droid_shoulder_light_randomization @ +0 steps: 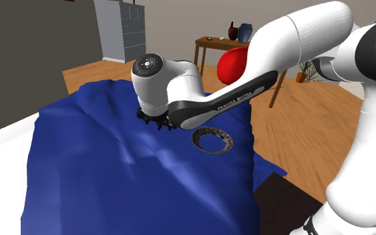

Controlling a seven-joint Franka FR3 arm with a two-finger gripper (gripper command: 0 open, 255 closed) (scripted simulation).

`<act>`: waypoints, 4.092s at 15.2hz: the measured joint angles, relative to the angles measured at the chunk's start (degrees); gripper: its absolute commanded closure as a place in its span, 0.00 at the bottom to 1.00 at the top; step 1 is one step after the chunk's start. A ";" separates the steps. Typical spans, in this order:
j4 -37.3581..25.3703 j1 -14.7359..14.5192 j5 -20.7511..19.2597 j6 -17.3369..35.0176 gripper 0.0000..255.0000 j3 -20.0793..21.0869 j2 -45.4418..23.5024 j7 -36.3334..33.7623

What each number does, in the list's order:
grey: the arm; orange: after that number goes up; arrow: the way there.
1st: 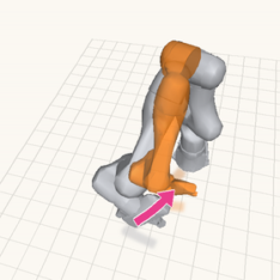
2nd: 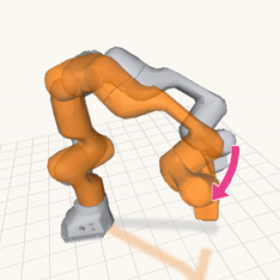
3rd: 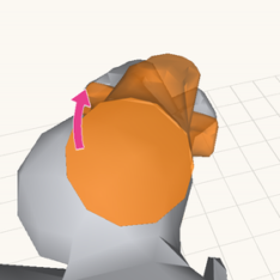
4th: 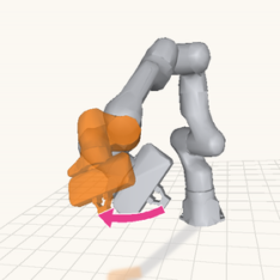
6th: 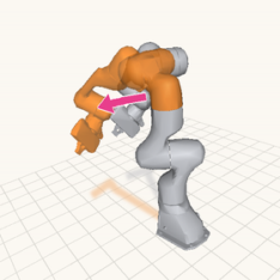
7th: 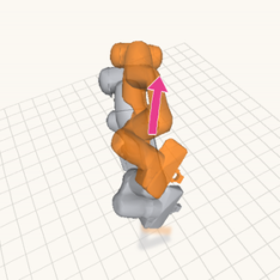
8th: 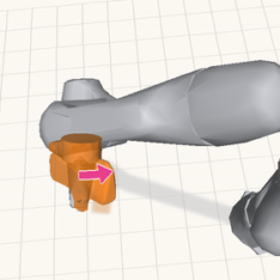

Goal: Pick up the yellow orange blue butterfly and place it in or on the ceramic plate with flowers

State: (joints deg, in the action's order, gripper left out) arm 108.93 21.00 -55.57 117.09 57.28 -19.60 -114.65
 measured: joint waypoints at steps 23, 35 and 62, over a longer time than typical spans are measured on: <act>-2.49 -3.31 -6.47 0.15 1.00 -4.41 -6.12 -4.47; -4.41 -1.58 -2.28 -2.08 1.00 -2.18 -2.84 -0.25; 36.10 -5.56 44.03 15.87 1.00 -13.66 53.07 26.66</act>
State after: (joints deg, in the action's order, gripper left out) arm 145.02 15.44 -11.54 132.97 43.62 33.47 -87.99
